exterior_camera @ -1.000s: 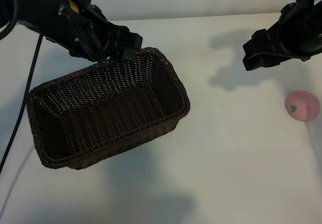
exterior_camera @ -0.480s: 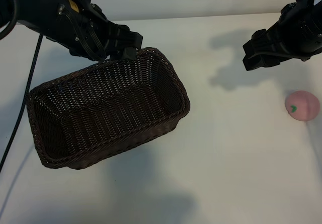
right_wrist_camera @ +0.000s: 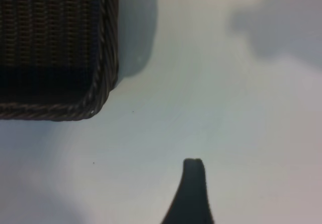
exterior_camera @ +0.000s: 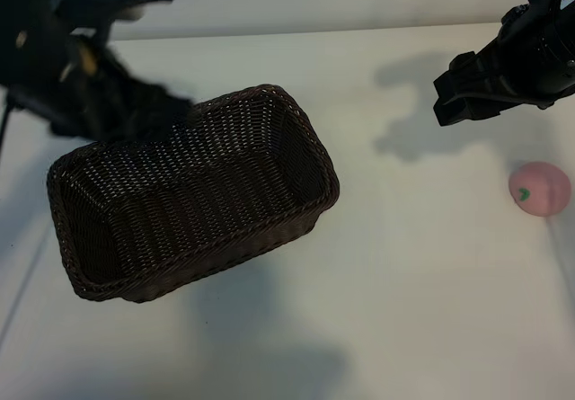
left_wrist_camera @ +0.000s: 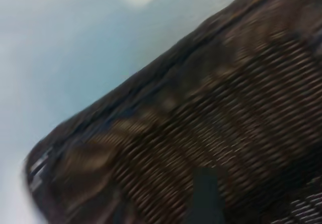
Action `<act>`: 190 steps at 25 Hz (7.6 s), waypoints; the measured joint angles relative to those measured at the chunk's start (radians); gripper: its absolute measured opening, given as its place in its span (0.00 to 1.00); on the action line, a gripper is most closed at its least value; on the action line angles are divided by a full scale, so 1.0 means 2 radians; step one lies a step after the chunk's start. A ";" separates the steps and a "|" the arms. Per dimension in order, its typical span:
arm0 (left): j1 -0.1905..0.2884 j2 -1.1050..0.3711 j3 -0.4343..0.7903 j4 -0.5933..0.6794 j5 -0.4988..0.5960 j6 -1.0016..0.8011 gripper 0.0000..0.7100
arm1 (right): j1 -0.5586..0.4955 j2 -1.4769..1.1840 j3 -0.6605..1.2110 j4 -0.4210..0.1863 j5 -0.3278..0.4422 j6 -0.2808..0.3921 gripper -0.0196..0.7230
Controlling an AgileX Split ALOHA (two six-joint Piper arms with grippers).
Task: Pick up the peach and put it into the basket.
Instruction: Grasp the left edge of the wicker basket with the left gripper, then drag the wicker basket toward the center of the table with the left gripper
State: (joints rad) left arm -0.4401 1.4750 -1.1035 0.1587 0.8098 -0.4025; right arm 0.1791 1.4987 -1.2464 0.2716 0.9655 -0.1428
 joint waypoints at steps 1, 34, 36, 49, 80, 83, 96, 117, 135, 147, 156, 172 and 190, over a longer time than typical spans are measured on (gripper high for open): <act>0.000 -0.013 0.016 0.015 0.000 -0.021 0.80 | 0.000 0.000 0.000 0.000 0.000 0.000 0.83; 0.144 -0.153 0.227 -0.013 -0.089 -0.121 0.80 | 0.000 0.000 0.000 0.000 -0.010 0.000 0.83; 0.144 -0.139 0.227 -0.027 -0.097 -0.117 0.80 | 0.000 0.000 0.000 0.000 -0.012 0.000 0.83; 0.144 -0.021 0.227 -0.057 -0.154 -0.115 0.80 | 0.000 0.000 0.000 0.000 -0.014 0.000 0.82; 0.144 0.052 0.227 -0.093 -0.199 -0.077 0.32 | 0.000 0.000 0.000 -0.004 -0.015 -0.002 0.82; 0.144 0.052 0.227 -0.094 -0.204 -0.077 0.32 | 0.000 0.000 0.000 -0.004 -0.015 -0.002 0.82; 0.144 0.019 0.227 -0.180 -0.230 -0.011 0.23 | 0.000 0.000 0.000 -0.004 -0.015 -0.002 0.82; 0.162 0.000 0.141 -0.384 -0.170 0.253 0.23 | 0.000 0.000 0.000 -0.004 -0.013 -0.002 0.82; 0.148 0.154 0.000 -0.357 -0.120 0.286 0.23 | 0.000 0.000 0.000 -0.004 -0.012 -0.001 0.82; 0.126 0.219 -0.034 -0.360 -0.124 0.288 0.23 | 0.000 0.000 0.000 -0.004 -0.013 -0.001 0.82; 0.126 0.234 -0.038 -0.360 -0.126 0.300 0.23 | 0.000 0.000 0.000 -0.004 -0.015 0.001 0.82; 0.126 0.252 -0.042 -0.363 -0.126 0.303 0.23 | 0.000 0.000 0.000 -0.004 -0.019 0.000 0.82; 0.125 0.244 -0.042 -0.371 -0.118 0.301 0.79 | 0.000 0.000 0.000 -0.004 -0.019 0.001 0.82</act>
State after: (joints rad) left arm -0.1898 1.9631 -1.1877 -0.5837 0.5734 0.1986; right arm 0.1791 1.4987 -1.2464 0.2645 0.9267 -0.1403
